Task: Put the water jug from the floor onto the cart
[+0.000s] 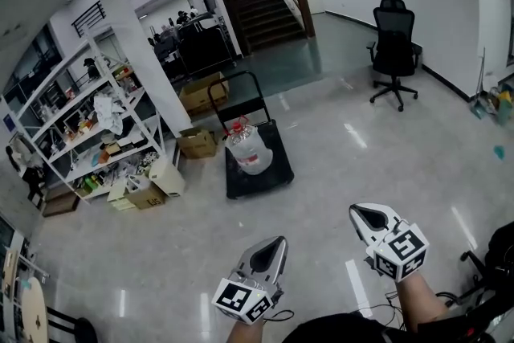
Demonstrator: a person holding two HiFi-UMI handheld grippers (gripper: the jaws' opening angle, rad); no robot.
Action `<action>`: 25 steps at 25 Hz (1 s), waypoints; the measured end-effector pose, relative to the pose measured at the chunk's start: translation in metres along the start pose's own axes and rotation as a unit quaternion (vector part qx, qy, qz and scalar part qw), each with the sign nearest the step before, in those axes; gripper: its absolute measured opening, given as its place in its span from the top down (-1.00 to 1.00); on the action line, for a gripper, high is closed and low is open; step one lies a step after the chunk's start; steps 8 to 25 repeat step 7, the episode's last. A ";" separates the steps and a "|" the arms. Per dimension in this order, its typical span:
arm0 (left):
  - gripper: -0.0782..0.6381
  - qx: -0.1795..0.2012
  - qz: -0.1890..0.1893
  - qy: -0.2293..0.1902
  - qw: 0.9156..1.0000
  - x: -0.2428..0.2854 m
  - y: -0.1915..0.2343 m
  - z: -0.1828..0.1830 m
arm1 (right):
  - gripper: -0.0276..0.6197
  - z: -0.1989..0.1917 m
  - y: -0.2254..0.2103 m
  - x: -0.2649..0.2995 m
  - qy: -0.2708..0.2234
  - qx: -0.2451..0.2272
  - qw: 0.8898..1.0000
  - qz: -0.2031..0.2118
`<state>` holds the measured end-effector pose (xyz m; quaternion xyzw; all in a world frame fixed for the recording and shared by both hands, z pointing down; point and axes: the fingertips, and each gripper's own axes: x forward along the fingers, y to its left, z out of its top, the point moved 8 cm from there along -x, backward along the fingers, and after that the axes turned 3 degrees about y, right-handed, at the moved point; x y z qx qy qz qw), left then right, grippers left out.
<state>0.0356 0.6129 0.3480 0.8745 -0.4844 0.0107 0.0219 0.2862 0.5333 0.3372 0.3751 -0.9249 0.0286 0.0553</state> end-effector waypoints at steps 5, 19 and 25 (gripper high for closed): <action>0.80 0.000 0.002 -0.002 1.000 -0.001 0.001 -0.001 | 0.91 -0.003 0.001 -0.001 0.003 -0.002 1.000 -0.002; 0.80 0.001 0.003 -0.003 1.000 -0.001 0.000 -0.002 | 0.91 -0.005 0.000 -0.001 0.008 -0.008 1.000 -0.006; 0.80 0.001 0.003 -0.003 1.000 -0.001 0.000 -0.002 | 0.91 -0.005 0.000 -0.001 0.008 -0.008 1.000 -0.006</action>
